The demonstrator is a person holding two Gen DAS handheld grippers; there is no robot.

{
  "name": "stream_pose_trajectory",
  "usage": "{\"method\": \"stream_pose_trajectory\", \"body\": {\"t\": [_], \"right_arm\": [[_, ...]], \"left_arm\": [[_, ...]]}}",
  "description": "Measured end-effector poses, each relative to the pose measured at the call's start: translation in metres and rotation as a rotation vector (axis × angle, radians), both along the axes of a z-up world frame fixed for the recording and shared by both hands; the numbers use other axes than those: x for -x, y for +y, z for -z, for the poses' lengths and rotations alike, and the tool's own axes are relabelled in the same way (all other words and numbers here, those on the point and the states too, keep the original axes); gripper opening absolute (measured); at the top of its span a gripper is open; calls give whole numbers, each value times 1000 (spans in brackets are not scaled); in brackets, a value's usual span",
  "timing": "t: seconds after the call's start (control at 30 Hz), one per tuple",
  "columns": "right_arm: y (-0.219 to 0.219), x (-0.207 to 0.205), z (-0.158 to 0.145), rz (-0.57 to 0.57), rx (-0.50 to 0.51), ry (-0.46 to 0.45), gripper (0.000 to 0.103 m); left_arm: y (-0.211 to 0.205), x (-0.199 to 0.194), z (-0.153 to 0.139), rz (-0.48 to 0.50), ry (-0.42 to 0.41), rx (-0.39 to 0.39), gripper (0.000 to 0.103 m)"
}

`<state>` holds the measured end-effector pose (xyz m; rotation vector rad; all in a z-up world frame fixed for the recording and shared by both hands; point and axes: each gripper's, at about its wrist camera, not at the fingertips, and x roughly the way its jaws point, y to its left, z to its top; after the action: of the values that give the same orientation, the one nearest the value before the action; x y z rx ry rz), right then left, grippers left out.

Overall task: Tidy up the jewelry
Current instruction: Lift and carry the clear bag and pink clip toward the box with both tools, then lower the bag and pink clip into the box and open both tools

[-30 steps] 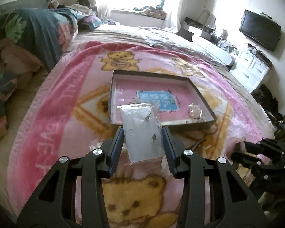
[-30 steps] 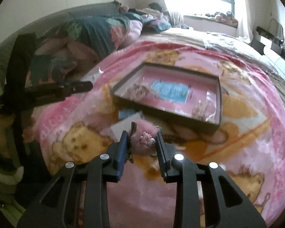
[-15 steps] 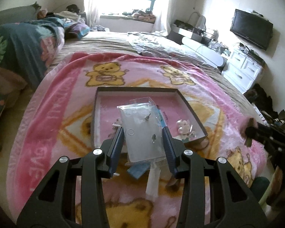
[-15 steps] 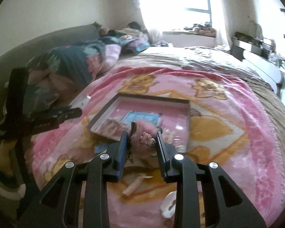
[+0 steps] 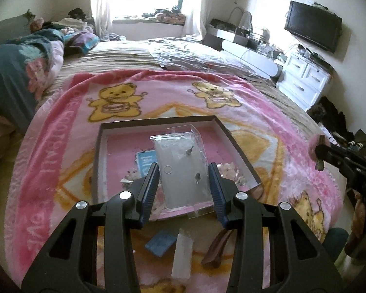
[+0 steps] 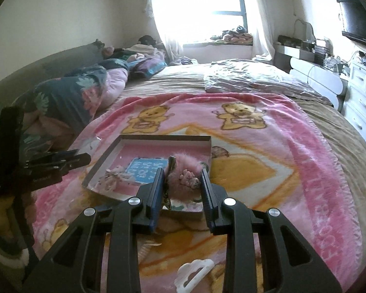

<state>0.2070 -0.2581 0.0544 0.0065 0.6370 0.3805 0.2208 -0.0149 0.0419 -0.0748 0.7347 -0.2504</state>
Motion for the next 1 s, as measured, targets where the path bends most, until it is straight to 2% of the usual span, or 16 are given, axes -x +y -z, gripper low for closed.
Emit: {"method": "stream_pose_trajectory", "body": {"t": [0.3, 0.5, 1.0], "right_arm": [[2, -29, 8, 9, 25, 20, 28], [10, -62, 17, 10, 40, 63, 28], [50, -137, 71, -22, 110, 196, 28]], "left_arm": [[-19, -25, 20, 56, 48, -17, 33], [-27, -38, 38, 78, 70, -33, 33], [-28, -63, 82, 82, 157, -47, 33]]}}
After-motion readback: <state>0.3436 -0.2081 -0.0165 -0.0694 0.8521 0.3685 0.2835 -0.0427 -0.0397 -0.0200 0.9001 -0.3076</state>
